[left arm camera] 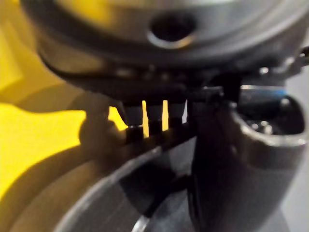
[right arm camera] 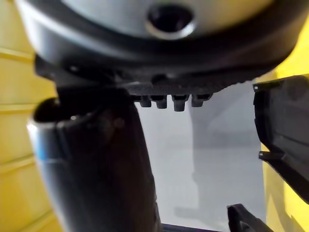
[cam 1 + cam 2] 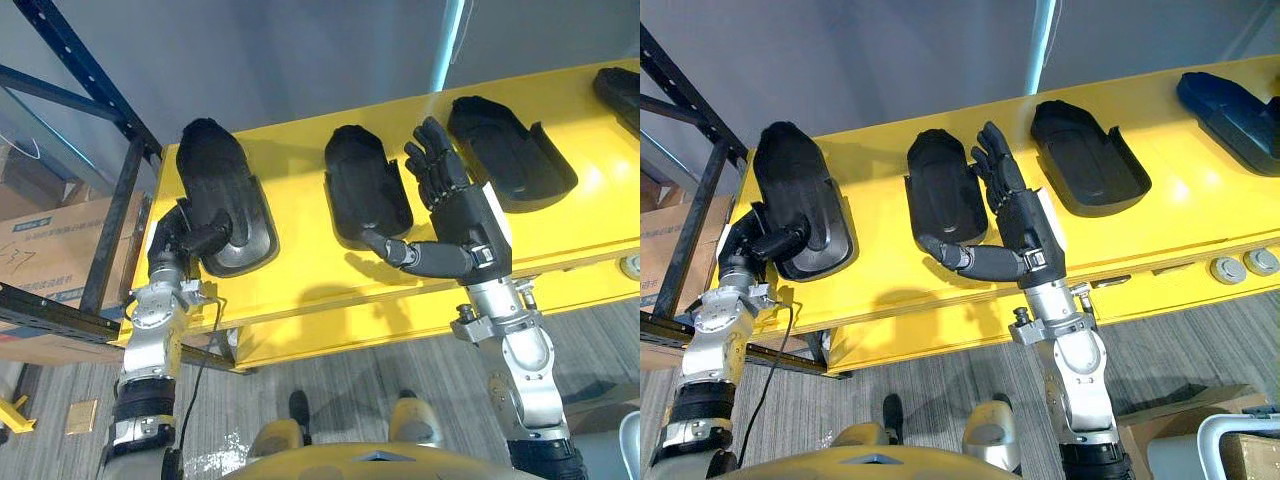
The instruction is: Walk over and take three plastic housings, then place them on the shelf
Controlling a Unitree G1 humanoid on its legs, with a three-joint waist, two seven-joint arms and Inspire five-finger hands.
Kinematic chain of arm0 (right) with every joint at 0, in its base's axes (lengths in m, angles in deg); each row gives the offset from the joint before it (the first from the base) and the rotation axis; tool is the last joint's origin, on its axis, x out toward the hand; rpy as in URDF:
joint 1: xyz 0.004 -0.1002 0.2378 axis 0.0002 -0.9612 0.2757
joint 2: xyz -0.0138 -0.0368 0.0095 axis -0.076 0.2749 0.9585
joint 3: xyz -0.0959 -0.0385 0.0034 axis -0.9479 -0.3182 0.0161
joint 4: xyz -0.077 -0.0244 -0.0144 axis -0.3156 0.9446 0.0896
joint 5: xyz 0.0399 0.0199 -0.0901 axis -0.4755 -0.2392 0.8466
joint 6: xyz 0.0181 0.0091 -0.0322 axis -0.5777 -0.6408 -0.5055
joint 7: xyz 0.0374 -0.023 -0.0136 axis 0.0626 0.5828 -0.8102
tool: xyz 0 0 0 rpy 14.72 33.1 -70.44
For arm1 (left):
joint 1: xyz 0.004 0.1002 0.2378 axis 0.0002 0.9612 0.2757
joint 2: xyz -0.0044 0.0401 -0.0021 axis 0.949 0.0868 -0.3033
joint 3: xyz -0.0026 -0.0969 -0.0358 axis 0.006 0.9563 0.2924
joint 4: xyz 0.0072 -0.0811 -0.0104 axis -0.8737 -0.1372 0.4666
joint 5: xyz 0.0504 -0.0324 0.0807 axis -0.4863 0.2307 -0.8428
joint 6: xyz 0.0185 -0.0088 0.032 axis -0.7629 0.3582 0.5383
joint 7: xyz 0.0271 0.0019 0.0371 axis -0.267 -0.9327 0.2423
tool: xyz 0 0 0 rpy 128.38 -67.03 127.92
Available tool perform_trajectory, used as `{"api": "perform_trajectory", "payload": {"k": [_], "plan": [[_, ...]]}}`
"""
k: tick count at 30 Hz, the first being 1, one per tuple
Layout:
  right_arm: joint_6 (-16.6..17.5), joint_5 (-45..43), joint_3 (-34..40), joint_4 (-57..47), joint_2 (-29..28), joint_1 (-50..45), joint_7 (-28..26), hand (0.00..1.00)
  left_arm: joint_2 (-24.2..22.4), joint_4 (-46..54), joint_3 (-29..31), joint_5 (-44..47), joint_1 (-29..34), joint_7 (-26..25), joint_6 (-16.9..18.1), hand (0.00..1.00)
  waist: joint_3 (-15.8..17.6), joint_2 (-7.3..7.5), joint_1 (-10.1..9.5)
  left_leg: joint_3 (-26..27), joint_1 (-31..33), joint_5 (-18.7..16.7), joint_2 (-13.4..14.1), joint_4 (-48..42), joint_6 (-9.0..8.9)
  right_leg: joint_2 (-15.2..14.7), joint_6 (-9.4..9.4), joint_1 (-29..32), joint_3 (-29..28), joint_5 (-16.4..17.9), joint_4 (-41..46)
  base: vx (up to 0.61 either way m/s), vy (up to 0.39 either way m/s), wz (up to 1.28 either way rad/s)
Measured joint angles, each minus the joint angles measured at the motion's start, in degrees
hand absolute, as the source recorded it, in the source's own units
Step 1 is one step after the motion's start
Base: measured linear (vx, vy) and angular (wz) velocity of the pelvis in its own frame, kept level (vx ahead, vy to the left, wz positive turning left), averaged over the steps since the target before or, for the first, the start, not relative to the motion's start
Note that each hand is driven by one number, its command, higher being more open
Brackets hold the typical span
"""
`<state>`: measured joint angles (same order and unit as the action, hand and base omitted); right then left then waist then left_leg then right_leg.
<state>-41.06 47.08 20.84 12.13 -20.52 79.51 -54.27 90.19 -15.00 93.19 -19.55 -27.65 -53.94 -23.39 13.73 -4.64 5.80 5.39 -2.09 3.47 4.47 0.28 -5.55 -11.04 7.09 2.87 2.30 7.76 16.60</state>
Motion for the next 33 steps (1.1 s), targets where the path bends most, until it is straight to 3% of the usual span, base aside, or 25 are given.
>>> {"api": "perform_trajectory", "payload": {"k": [7,18,24,27,29,33], "plan": [[0.0,-2.2,-0.2,-2.6,0.0,0.0,-1.1,1.00,2.2,-1.4,0.1,-2.0,-1.5,1.5,-2.5,1.00,0.3,-0.17,0.76,0.7,-0.5,-0.1,0.0,0.0,0.07,0.0,0.14,0.0,-0.6,0.1,0.2,-0.03,-0.008,-0.05],[0.0,-2.2,-1.0,-2.6,0.0,0.0,-1.0,1.00,3.0,-1.3,-0.2,-4.4,-1.9,3.1,-2.3,1.00,0.2,-0.28,0.91,0.2,-0.9,0.1,0.0,0.1,0.03,0.0,0.76,-1.5,-0.1,-0.6,-1.5,0.01,0.001,0.02],[0.7,-2.0,-0.9,-0.5,-0.2,-0.1,-0.9,1.00,3.0,1.2,-0.9,-6.3,-1.3,-1.8,-0.9,1.00,0.3,-0.23,0.94,-0.1,-1.1,0.1,0.0,0.1,0.04,0.1,0.78,-2.5,0.5,-1.2,-2.9,0.00,0.000,0.01],[1.9,-0.4,-1.0,0.7,-0.5,-0.6,-0.7,1.00,2.8,7.3,-0.7,-6.6,1.0,-7.9,2.5,1.00,0.3,-0.08,0.78,-0.7,-1.2,0.1,0.0,0.2,0.03,0.1,0.77,-3.2,0.9,-1.3,-3.4,0.02,-0.005,0.10],[3.1,2.5,-1.0,1.3,-0.5,-0.8,0.3,1.00,1.2,15.8,0.9,-9.3,2.9,-13.1,8.9,1.00,0.2,0.08,0.38,-1.5,-1.3,0.1,0.0,0.3,0.03,0.1,0.75,-4.1,1.9,-1.4,-4.1,0.03,-0.007,0.18],[4.0,4.9,-0.9,2.6,-0.4,-0.8,1.2,1.00,-1.9,25.3,1.3,-13.0,3.3,-17.4,18.5,1.00,0.1,0.13,-0.82,-2.5,-1.6,0.1,0.0,0.6,0.02,0.1,0.73,-5.3,3.0,-1.4,-5.1,0.02,-0.008,0.14]]}}
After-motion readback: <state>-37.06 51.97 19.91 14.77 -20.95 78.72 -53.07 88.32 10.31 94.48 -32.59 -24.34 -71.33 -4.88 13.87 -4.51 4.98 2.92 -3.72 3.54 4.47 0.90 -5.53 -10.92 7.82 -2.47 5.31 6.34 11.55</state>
